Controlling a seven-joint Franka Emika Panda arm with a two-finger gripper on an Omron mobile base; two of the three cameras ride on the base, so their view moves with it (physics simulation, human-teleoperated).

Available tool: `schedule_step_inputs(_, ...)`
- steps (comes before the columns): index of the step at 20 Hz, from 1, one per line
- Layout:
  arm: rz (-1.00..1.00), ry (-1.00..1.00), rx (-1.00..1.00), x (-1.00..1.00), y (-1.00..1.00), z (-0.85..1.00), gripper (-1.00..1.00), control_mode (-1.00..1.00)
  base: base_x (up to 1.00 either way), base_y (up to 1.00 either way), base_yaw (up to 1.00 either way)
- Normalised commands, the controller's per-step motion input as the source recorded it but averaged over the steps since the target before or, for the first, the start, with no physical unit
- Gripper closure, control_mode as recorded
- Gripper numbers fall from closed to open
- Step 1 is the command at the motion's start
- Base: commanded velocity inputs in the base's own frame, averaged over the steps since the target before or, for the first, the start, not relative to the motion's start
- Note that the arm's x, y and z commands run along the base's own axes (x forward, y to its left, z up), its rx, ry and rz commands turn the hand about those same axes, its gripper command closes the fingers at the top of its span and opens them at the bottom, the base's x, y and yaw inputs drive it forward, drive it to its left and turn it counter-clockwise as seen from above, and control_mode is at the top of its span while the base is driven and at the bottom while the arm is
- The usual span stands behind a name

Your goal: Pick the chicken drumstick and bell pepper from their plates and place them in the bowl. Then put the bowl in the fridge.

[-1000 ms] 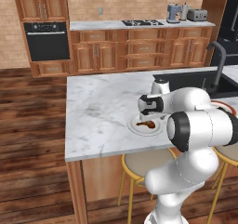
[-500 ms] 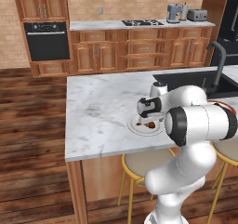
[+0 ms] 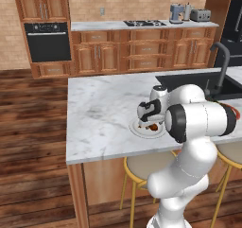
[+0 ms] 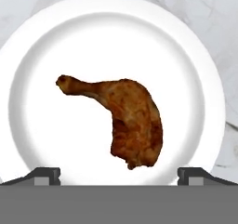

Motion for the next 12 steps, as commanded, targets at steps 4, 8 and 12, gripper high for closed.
schedule_step_inputs(4,0.01,0.0,0.0,0.13,0.0,-0.16,-1.0,-1.0,0.0,0.0,0.0)
schedule_step_inputs(8,0.02,0.0,0.0,0.26,0.0,-0.07,-1.0,-1.0,0.0,0.0,0.0)
schedule_step_inputs(12,0.02,0.0,-0.01,0.3,0.0,-0.05,-1.0,-1.0,0.0,0.0,0.0)
